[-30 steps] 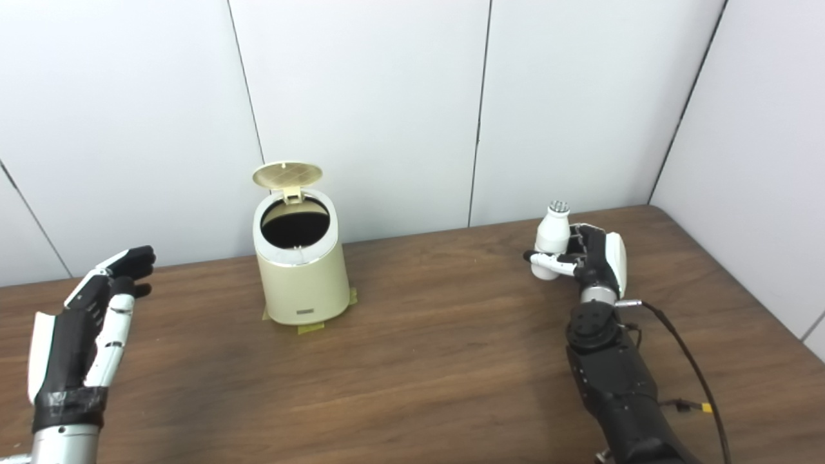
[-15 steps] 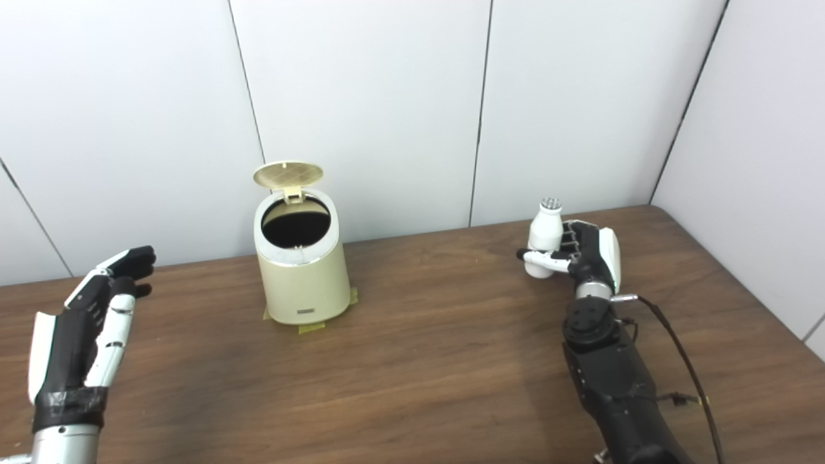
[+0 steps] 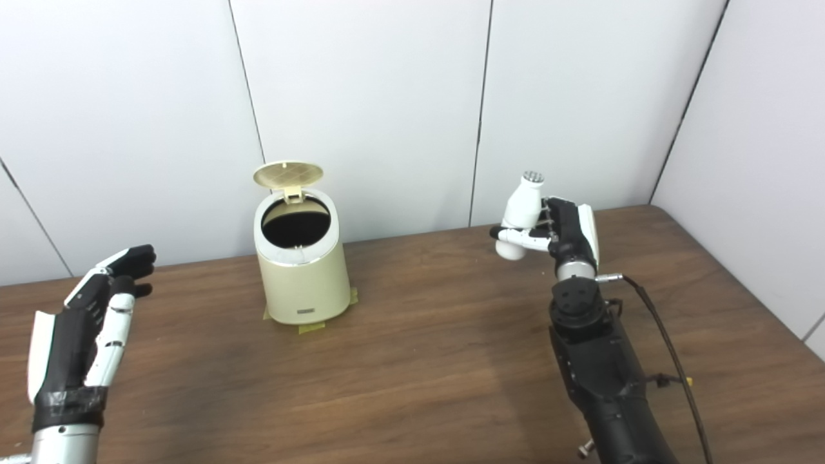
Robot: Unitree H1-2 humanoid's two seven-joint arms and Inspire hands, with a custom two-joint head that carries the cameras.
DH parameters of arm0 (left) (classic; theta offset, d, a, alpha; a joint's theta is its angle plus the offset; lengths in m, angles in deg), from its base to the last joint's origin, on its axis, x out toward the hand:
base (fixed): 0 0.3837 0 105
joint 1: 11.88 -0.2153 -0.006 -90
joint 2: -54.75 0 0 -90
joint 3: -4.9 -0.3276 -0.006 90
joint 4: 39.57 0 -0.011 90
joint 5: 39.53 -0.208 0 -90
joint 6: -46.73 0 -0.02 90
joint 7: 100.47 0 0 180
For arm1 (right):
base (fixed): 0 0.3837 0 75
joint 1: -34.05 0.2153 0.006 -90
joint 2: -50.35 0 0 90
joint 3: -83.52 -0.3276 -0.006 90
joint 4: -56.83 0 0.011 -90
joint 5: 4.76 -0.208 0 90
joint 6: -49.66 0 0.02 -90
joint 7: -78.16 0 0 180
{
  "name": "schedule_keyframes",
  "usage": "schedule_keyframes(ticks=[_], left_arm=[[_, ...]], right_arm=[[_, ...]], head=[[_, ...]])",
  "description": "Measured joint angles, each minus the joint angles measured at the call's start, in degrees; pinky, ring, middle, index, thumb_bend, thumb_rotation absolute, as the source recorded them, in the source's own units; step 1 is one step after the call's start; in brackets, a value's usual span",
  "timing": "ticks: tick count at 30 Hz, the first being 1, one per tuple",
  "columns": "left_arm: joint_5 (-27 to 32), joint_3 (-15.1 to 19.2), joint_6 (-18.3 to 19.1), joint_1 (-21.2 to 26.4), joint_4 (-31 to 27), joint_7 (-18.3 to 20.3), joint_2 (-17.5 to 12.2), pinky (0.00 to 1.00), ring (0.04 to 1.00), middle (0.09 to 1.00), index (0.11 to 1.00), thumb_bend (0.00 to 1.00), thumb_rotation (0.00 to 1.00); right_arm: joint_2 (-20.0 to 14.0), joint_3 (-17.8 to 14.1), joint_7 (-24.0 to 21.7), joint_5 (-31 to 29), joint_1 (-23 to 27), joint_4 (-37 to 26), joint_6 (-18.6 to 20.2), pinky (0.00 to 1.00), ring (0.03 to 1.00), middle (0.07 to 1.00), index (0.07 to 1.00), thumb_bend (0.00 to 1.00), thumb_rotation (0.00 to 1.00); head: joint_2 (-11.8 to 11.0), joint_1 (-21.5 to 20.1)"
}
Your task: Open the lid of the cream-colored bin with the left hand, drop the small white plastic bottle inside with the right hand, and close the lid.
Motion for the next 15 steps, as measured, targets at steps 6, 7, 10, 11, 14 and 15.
schedule_keyframes(ticks=[6, 7, 10, 11, 14, 15], left_arm=[[-0.5, 0.0, 0.6, 0.0, -0.1, 0.0, 0.2, 0.74, 0.803, 0.803, 0.794, 0.34, 0.81], [-0.8, -0.1, 0.8, 0.0, -0.2, 0.0, 0.3, 0.74, 0.804, 0.804, 0.794, 0.34, 0.81], [-1.1, -0.2, 1.2, 0.0, -0.3, 0.0, 0.6, 0.75, 0.81, 0.807, 0.795, 0.33, 0.81], [-1.1, -0.3, 1.3, 0.0, -0.3, 0.0, 0.8, 0.75, 0.809, 0.807, 0.795, 0.33, 0.81], [-1.4, -0.4, 1.9, 0.0, -0.4, 0.0, 1.1, 0.75, 0.813, 0.806, 0.796, 0.33, 0.81], [-1.4, -0.4, 1.9, 0.0, -0.4, 0.0, 1.2, 0.76, 0.815, 0.809, 0.8, 0.34, 0.82]], right_arm=[[0.7, 1.0, -3.0, -0.3, -1.3, -5.8, 0.7, 0.34, 0.412, 0.493, 0.508, 0.52, 0.0], [0.7, 1.2, -3.4, -0.2, -1.3, -6.4, 0.7, 0.34, 0.414, 0.492, 0.508, 0.52, 0.0], [0.7, 2.2, -4.4, 0.6, -1.3, -8.2, 0.8, 0.34, 0.416, 0.493, 0.504, 0.52, 0.0], [0.7, 2.6, -4.9, 0.9, -1.4, -8.7, 0.8, 0.34, 0.418, 0.494, 0.502, 0.52, 0.0], [0.9, 3.3, -6.7, 1.0, -1.8, -11.1, 2.0, 0.34, 0.42, 0.493, 0.507, 0.52, 0.0], [1.0, 3.6, -7.2, 1.0, -1.9, -12.2, 2.6, 0.34, 0.421, 0.492, 0.508, 0.52, 0.0]], head=[[0.0, 0.2], [0.0, 0.3], [0.0, 0.9], [0.0, 1.1], [0.1, 1.4], [0.1, 1.4]])
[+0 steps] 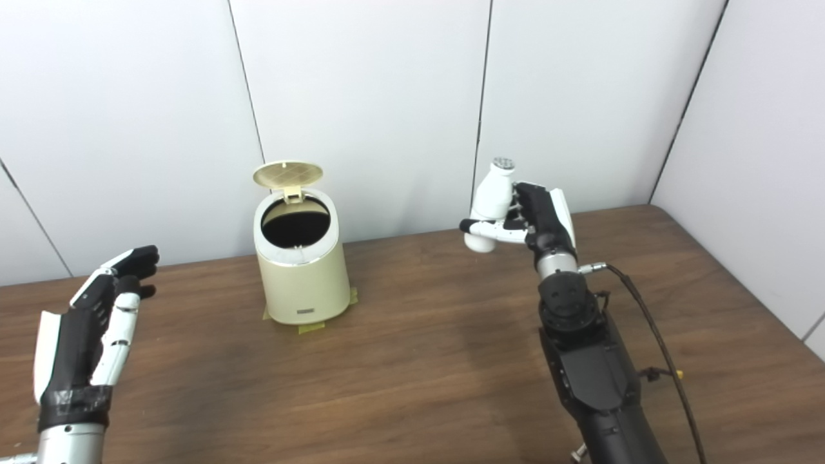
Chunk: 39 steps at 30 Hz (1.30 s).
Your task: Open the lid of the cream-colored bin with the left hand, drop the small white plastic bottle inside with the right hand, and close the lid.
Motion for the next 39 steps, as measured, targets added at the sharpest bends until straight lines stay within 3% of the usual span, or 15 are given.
schedule_keyframes(ticks=[10, 14, 23, 27, 39], left_arm=[[-0.1, -0.4, -0.1, 0.0, 0.0, 0.0, -0.1, 0.76, 0.821, 0.818, 0.807, 0.36, 0.83], [0.1, -0.7, -0.3, 0.0, 0.0, 0.0, 0.0, 0.76, 0.821, 0.817, 0.811, 0.35, 0.82], [-0.3, -1.2, -2.2, 0.1, 0.5, -0.3, 0.0, 0.75, 0.816, 0.812, 0.811, 0.34, 0.8], [-1.5, -1.4, -2.2, 0.1, 0.8, -0.7, 0.3, 0.75, 0.815, 0.813, 0.812, 0.34, 0.81], [-3.1, -2.2, -2.2, 0.1, 0.8, -2.2, 1.9, 0.72, 0.805, 0.809, 0.805, 0.33, 0.79]], right_arm=[[1.9, 4.1, -4.1, 1.7, -0.3, -5.9, 0.4, 0.33, 0.425, 0.481, 0.514, 0.52, 0.0], [2.5, 5.4, -5.0, 3.7, -0.1, -9.4, 2.3, 0.34, 0.427, 0.49, 0.502, 0.52, 0.0], [4.5, 6.9, -8.4, 3.6, 1.1, -11.9, 4.6, 0.32, 0.423, 0.484, 0.498, 0.52, 0.0], [4.7, 9.2, -9.1, 5.3, 2.1, -13.7, 4.6, 0.3, 0.417, 0.478, 0.508, 0.52, 0.0], [7.9, 9.5, -12.5, 4.2, 4.4, -15.0, 5.9, 0.32, 0.429, 0.491, 0.49, 0.52, 0.0]], head=[[-0.2, 1.6], [-0.3, 2.8], [-0.4, 4.5], [-0.5, 5.6], [-1.1, 7.6]])
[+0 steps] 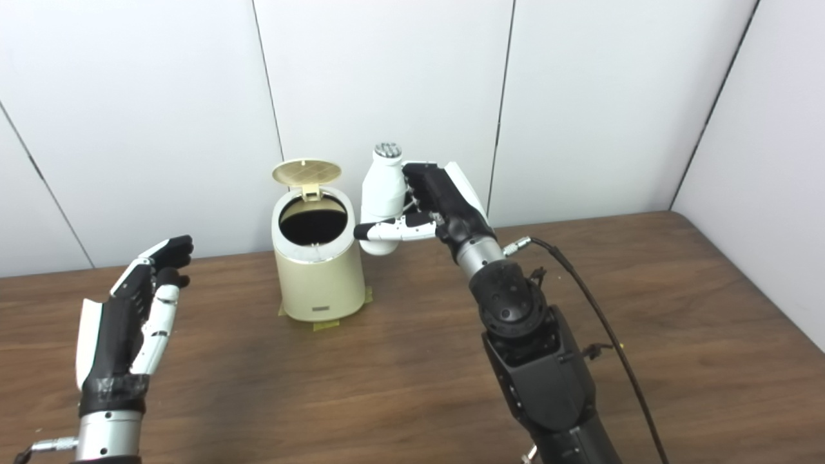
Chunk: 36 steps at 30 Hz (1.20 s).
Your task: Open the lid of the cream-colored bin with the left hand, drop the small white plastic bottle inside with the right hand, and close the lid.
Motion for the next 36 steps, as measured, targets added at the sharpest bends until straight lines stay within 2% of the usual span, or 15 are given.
schedule_keyframes(ticks=[8, 14, 23, 30, 36], left_arm=[[-1.4, -0.2, 0.0, 0.0, 0.0, -0.3, 1.1, 0.73, 0.806, 0.808, 0.804, 0.33, 0.79], [-2.1, -0.2, 0.1, 0.0, 0.0, -0.5, 1.7, 0.74, 0.81, 0.812, 0.807, 0.32, 0.79], [-3.6, -0.5, 0.7, 0.0, -0.3, -0.5, 2.4, 0.72, 0.807, 0.811, 0.808, 0.31, 0.81], [-3.9, -0.9, 0.9, 0.0, -0.6, -0.5, 2.8, 0.7, 0.791, 0.798, 0.796, 0.31, 0.81], [-4.4, -1.5, 0.7, 0.0, -0.5, -1.0, 3.0, 0.69, 0.784, 0.792, 0.788, 0.3, 0.8]], right_arm=[[1.6, 0.5, -0.1, 0.3, 3.7, 2.3, 0.6, 0.3, 0.415, 0.488, 0.5, 0.52, 0.0], [2.7, 1.7, 0.1, 1.8, 4.1, 5.4, 0.4, 0.31, 0.416, 0.486, 0.503, 0.52, 0.0], [5.0, 1.8, 1.9, 2.5, 6.4, 12.5, -2.1, 0.32, 0.426, 0.483, 0.494, 0.52, 0.0], [5.7, 1.7, 2.6, 2.4, 7.8, 17.5, -5.6, 0.33, 0.437, 0.475, 0.49, 0.52, 0.0], [6.3, 1.6, 4.3, 2.5, 8.3, 20.3, -6.2, 0.37, 0.459, 0.474, 0.484, 0.52, 0.0]], head=[[-0.4, 1.1], [-1.1, 2.1], [-1.3, 3.0], [-1.1, 3.6], [-1.1, 3.8]])
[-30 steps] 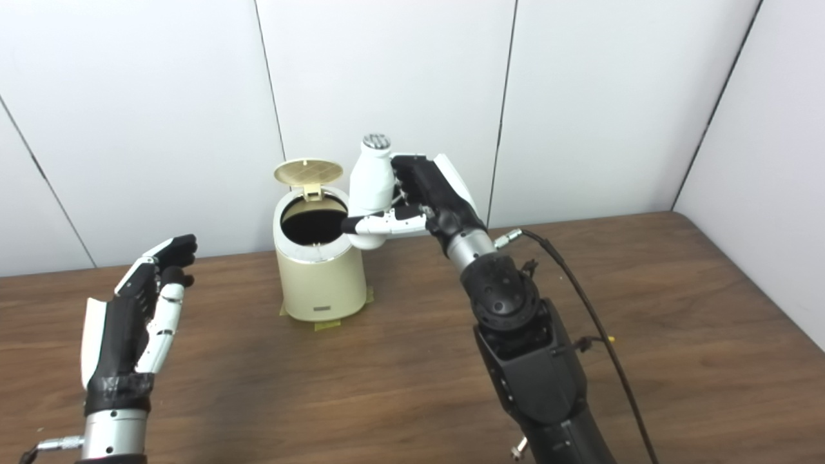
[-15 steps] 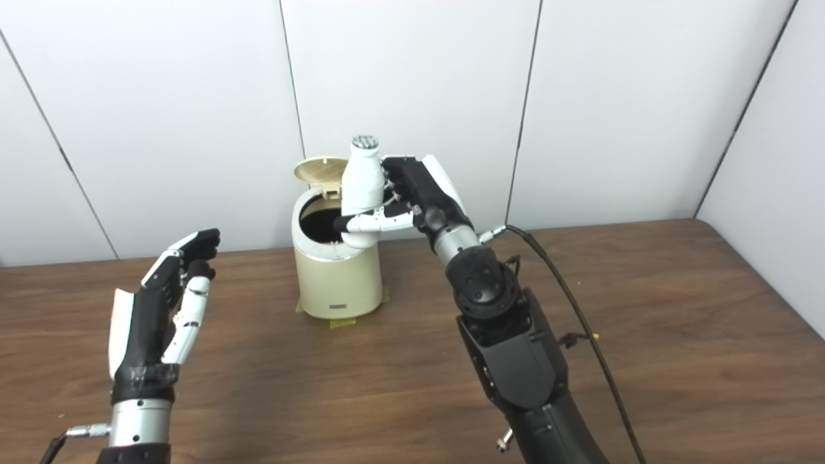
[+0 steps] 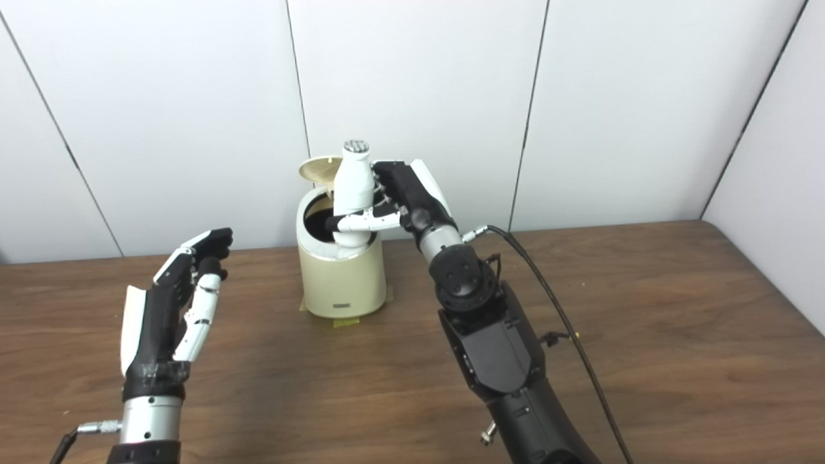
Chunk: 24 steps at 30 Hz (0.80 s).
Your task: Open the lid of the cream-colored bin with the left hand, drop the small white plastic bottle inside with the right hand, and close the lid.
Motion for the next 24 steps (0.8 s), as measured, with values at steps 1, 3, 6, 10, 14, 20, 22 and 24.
schedule_keyframes(ticks=[1, 3, 6, 10, 14, 20, 22, 24], left_arm=[[-0.1, -0.1, 0.0, 0.0, 0.0, -0.3, 0.0, 0.69, 0.785, 0.792, 0.79, 0.31, 0.8], [-0.1, -0.1, 0.0, 0.0, 0.0, -0.5, 0.0, 0.69, 0.788, 0.796, 0.794, 0.31, 0.8], [0.1, -0.4, 0.0, 0.0, 0.0, -0.5, 0.0, 0.69, 0.786, 0.797, 0.796, 0.31, 0.79], [0.1, -0.7, 0.0, 0.0, 0.0, -0.5, 0.0, 0.69, 0.79, 0.799, 0.797, 0.3, 0.77], [0.2, -0.7, 0.0, 0.0, 0.0, -0.5, 0.0, 0.69, 0.786, 0.795, 0.797, 0.29, 0.76], [0.2, -0.8, 0.0, 0.0, 0.0, -0.5, 0.0, 0.69, 0.789, 0.799, 0.796, 0.3, 0.76], [0.2, -0.8, 0.0, 0.0, 0.0, -0.5, 0.0, 0.68, 0.791, 0.8, 0.794, 0.3, 0.76], [0.2, -0.9, 0.0, 0.0, 0.0, -0.5, 0.0, 0.68, 0.792, 0.8, 0.792, 0.3, 0.75]], right_arm=[[0.1, 0.0, 0.3, 0.1, 0.1, 0.5, -0.5, 0.39, 0.465, 0.474, 0.48, 0.52, 0.0], [0.2, 0.0, 0.8, 0.1, 0.6, 2.2, -2.2, 0.41, 0.466, 0.477, 0.477, 0.52, 0.0], [0.4, 0.0, 2.0, 0.1, 1.1, 4.5, -4.7, 0.4, 0.469, 0.479, 0.474, 0.52, 0.0], [1.0, 0.0, 4.5, 0.3, 1.2, 7.7, -9.5, 0.38, 0.467, 0.471, 0.479, 0.52, 0.0], [1.4, 0.1, 6.8, 1.0, 1.4, 10.0, -14.8, 0.36, 0.453, 0.475, 0.484, 0.52, 0.0], [1.8, 0.1, 10.4, 2.5, 2.4, 12.5, -18.6, 0.36, 0.444, 0.476, 0.493, 0.52, 0.0], [2.0, 0.2, 11.7, 3.0, 2.6, 13.4, -19.7, 0.35, 0.437, 0.479, 0.502, 0.52, 0.0], [2.1, 0.4, 13.1, 4.0, 2.6, 14.1, -21.2, 0.34, 0.43, 0.478, 0.512, 0.52, 0.0]], head=[[0.0, 0.0], [0.1, 0.1], [0.2, 0.2], [0.2, 0.2], [0.2, 0.2], [0.0, 0.1], [0.1, 0.2], [0.1, 0.2]])
